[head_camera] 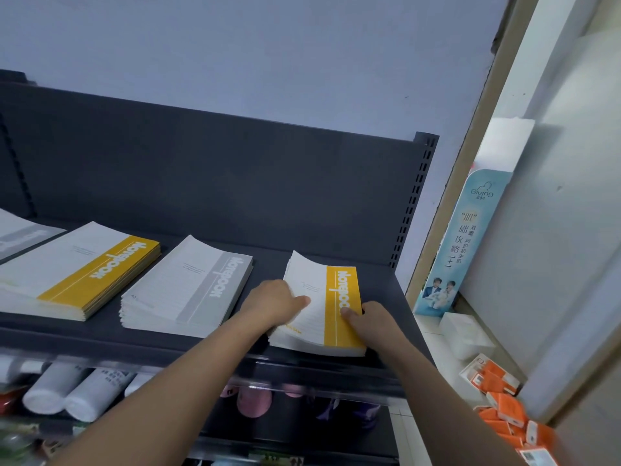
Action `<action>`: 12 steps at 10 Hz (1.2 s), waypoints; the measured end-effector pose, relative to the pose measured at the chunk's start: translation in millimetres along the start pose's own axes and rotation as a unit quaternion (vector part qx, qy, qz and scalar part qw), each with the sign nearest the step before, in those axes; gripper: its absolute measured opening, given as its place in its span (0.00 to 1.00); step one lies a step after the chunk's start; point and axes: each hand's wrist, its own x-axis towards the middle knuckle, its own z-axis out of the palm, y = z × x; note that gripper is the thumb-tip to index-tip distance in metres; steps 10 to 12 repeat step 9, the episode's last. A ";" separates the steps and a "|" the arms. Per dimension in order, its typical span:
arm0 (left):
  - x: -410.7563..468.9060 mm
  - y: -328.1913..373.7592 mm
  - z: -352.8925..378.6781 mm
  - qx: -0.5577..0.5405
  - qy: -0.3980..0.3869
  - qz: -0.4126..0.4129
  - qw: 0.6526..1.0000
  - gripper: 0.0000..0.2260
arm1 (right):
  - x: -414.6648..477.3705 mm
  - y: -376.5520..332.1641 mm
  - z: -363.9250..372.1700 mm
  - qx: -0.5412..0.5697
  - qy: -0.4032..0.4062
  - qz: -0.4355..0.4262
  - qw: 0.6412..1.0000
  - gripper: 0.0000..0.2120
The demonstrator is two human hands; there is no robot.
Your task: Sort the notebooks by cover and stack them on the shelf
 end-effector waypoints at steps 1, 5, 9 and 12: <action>-1.6 2.1 1.4 0.051 0.020 -0.002 0.998 0.23 | -0.9 -2.4 -2.0 -0.058 -0.001 -0.004 0.998 0.15; -5.3 4.6 5.9 0.050 0.018 -0.023 0.998 0.21 | -10.4 -10.0 -6.8 -0.193 0.032 -0.025 0.980 0.19; -27.0 -4.9 -25.1 0.101 0.150 0.019 0.983 0.16 | -28.0 -28.6 -9.7 -0.254 0.112 -0.187 0.942 0.21; -27.0 -4.9 -25.1 0.101 0.150 0.019 0.983 0.16 | -28.0 -28.6 -9.7 -0.254 0.112 -0.187 0.942 0.21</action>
